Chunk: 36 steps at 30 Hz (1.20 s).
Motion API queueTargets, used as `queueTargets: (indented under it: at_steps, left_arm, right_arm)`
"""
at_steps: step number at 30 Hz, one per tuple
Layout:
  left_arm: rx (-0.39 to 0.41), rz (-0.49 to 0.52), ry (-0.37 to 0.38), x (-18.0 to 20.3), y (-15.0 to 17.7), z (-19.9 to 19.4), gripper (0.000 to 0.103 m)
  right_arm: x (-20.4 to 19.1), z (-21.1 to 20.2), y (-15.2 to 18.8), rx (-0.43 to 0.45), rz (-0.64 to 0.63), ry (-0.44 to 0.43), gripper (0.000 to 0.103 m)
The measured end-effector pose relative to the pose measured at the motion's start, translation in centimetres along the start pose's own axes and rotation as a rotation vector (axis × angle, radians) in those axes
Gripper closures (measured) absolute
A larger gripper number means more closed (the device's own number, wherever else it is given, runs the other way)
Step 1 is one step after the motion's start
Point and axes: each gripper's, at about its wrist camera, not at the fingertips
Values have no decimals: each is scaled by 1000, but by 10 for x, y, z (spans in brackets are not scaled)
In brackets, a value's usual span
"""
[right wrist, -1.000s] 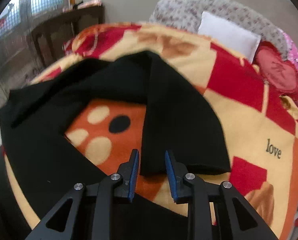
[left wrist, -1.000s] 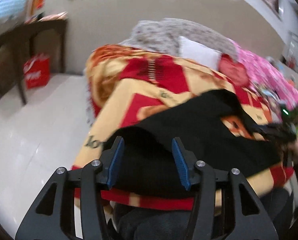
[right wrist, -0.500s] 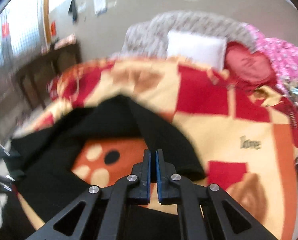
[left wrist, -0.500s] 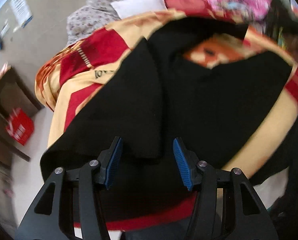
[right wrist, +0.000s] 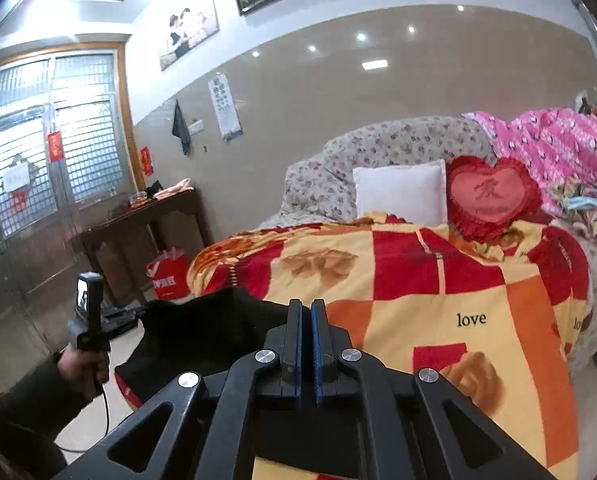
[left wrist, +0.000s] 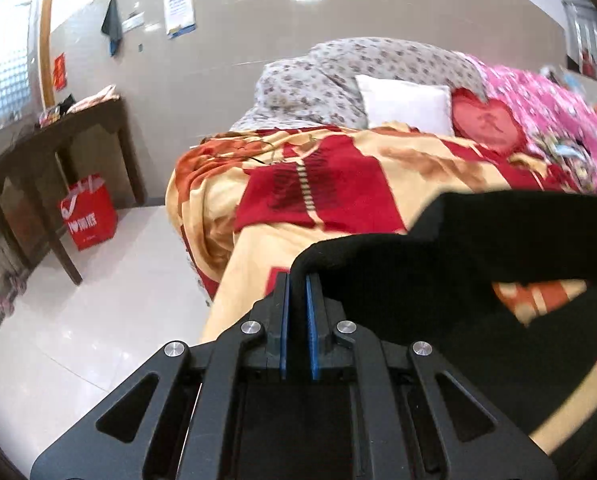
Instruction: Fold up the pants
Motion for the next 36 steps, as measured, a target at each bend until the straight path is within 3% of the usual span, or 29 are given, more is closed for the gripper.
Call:
queueTargets:
  at_steps: [5, 8, 10, 12, 13, 16, 19, 22, 25, 27, 31, 33, 36]
  left_arm:
    - [-76, -94, -43, -18, -37, 61, 97]
    - [-168, -179, -68, -28, -45, 100, 96]
    - [-209, -211, -110, -31, -46, 112, 96]
    - [-185, -223, -94, -30, -42, 102, 96]
    - [-174, -223, -83, -28, -40, 96, 94]
    - [-146, -183, -14, -17, -31, 67, 84]
    - [-150, -112, 87, 5, -18, 53, 62]
    - [-211, -71, 170, 24, -3, 64, 62]
    - [-255, -84, 159, 28, 2, 81, 62]
    - [-300, -144, 185, 20, 5, 93, 62]
    - [-262, -205, 259, 8, 9, 95, 61]
    - [-259, -206, 281, 8, 10, 93, 55]
    - [-259, -181, 312, 13, 9, 93, 38]
  right_arm:
    - [50, 47, -13, -40, 141, 47, 99]
    - [86, 96, -26, -42, 154, 144, 99]
    - [96, 127, -31, -55, 82, 268, 99]
    - [104, 158, -32, -158, 34, 439, 99]
    - [106, 161, -30, -173, 23, 470, 99]
    - [111, 148, -19, -160, 80, 452, 99]
    - [106, 153, -1, -273, 93, 335, 99]
    - [100, 187, 20, -439, 56, 277, 99]
    - [116, 220, 37, -527, 105, 301, 99]
    - [129, 218, 39, -471, 138, 319, 99]
    - [145, 208, 37, -474, 191, 409, 99]
    - [145, 205, 36, -475, 196, 404, 98]
    - [133, 208, 35, -493, 156, 431, 94]
Point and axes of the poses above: each gripper's, at about its wrist camera, not at the fingertips, and z roughly the way its jaws point, x to its right, y to its underside, and after that the axes turned 10 degrees about -x, right-handed
